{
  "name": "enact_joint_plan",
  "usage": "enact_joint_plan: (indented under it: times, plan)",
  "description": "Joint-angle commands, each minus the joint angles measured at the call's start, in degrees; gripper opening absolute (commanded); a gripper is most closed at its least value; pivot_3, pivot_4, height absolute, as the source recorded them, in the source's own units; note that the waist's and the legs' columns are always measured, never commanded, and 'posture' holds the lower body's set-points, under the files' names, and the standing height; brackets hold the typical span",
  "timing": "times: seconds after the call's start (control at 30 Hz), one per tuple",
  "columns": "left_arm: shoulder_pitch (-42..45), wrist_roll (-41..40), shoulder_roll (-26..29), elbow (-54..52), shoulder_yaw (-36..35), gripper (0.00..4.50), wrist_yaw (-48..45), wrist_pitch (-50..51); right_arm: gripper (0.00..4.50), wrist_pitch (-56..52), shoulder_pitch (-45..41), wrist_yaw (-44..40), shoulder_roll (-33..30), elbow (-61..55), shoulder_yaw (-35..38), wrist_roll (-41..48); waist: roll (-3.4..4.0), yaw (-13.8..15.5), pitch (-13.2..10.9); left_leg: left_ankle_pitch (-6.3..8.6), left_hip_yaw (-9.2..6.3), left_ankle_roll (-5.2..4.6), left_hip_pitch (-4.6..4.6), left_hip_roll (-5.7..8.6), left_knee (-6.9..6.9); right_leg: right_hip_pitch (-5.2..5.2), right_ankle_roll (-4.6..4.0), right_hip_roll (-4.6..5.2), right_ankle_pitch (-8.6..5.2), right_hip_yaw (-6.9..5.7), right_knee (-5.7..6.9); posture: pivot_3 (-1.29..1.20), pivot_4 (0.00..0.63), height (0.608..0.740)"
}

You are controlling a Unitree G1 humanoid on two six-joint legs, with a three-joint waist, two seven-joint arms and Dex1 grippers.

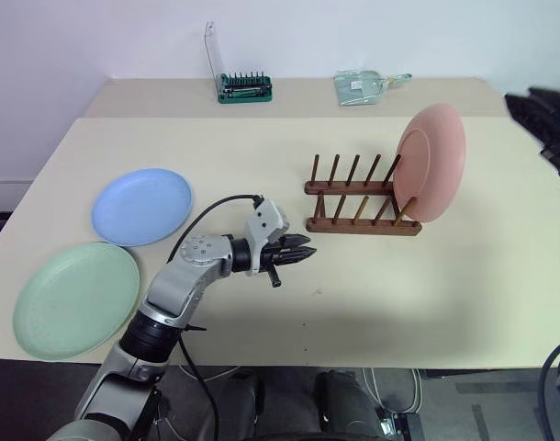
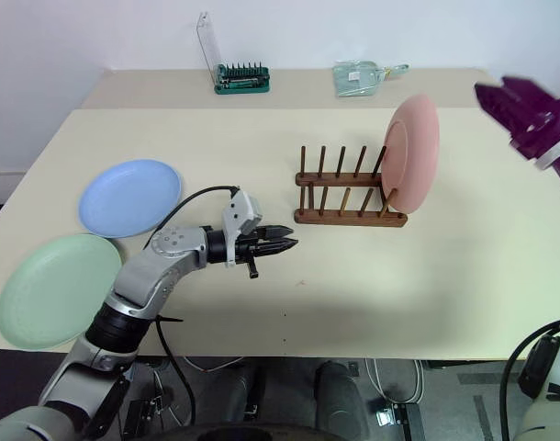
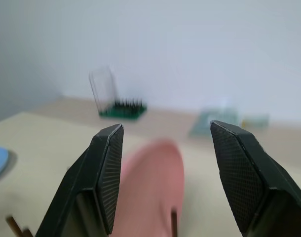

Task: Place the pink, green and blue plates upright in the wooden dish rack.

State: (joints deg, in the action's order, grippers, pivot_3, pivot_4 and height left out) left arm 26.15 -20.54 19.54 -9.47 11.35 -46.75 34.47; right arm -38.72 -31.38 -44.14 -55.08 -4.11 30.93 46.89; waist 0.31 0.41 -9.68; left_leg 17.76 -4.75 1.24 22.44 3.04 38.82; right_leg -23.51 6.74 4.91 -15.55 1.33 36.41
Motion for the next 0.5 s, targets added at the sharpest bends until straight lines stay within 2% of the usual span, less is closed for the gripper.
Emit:
enact_joint_plan:
  times: [0.03,0.1,0.13,0.17,0.3,0.37,0.43,0.5]
  plan:
    - [0.6,-8.2,1.1,-5.0,-11.5,2.84,2.7,4.1,3.69,-4.9,0.2,-2.8,-2.5,-19.1,-4.6,8.5,-0.04,-0.7,0.0,0.02,-0.09,-0.04,-0.01,-0.04,-0.01,-0.04,0.0,-0.09,0.0,0.05,0.03,0.0,0.15,0.74]
    - [1.0,-9.2,3.2,-4.8,-16.8,3.86,5.5,5.8,4.5,-6.6,0.8,-2.3,-2.6,-24.6,-9.1,9.3,-0.11,-1.0,0.0,0.1,-0.26,-0.17,-0.05,-0.1,0.01,0.04,0.0,-0.21,0.0,0.01,0.03,0.0,0.15,0.74]
    - [1.4,-11.3,5.3,-4.5,-21.7,4.34,6.9,7.6,4.5,-6.6,0.8,-1.4,-1.6,-27.1,-13.3,7.7,-0.12,-1.0,0.0,0.14,-0.27,-0.24,-0.08,-0.1,0.03,0.07,0.0,-0.21,0.0,0.0,0.03,0.0,0.15,0.74]
    - [1.7,-13.0,6.8,-4.2,-25.1,4.47,7.8,9.0,4.5,-6.5,0.8,-0.6,-0.8,-28.7,-16.3,6.5,-0.17,-1.2,0.0,0.14,-0.26,-0.25,-0.1,-0.1,0.07,0.1,0.0,-0.2,0.01,0.0,0.04,0.0,0.15,0.74]
    - [-5.0,-17.1,20.1,-2.8,-40.0,4.47,5.8,15.3,4.5,-2.8,1.4,1.1,5.1,-30.1,-28.9,-2.3,-0.24,-1.6,-0.1,0.09,-0.22,-0.16,-0.09,-0.06,0.09,-0.05,0.01,-0.2,0.02,0.05,0.16,0.0,0.15,0.74]
    - [-10.8,-16.3,25.3,-1.8,-45.1,4.47,4.9,15.9,4.5,-1.2,2.2,0.6,6.7,-28.8,-32.0,-5.6,-0.26,-1.3,-0.1,-0.02,-0.22,0.05,-0.08,0.05,-0.02,-0.28,0.01,-0.11,0.02,0.09,0.23,0.0,0.15,0.74]
    - [-16.8,-13.4,28.6,1.5,-51.6,4.47,7.4,16.1,4.5,0.6,2.8,-0.2,8.2,-26.3,-34.0,-8.4,-0.31,-1.0,-0.1,-0.02,-0.08,0.06,0.03,0.21,-0.03,-0.59,0.01,0.15,0.02,0.07,0.5,0.0,0.15,0.74]
    - [-19.7,-13.0,29.7,3.6,-56.3,4.47,9.8,16.6,4.5,1.5,3.3,-1.1,9.3,-24.8,-34.9,-9.7,-0.45,-0.9,-0.1,-0.02,-0.05,0.05,0.04,0.27,0.0,-0.6,0.01,0.24,0.02,0.07,0.49,0.0,0.15,0.74]
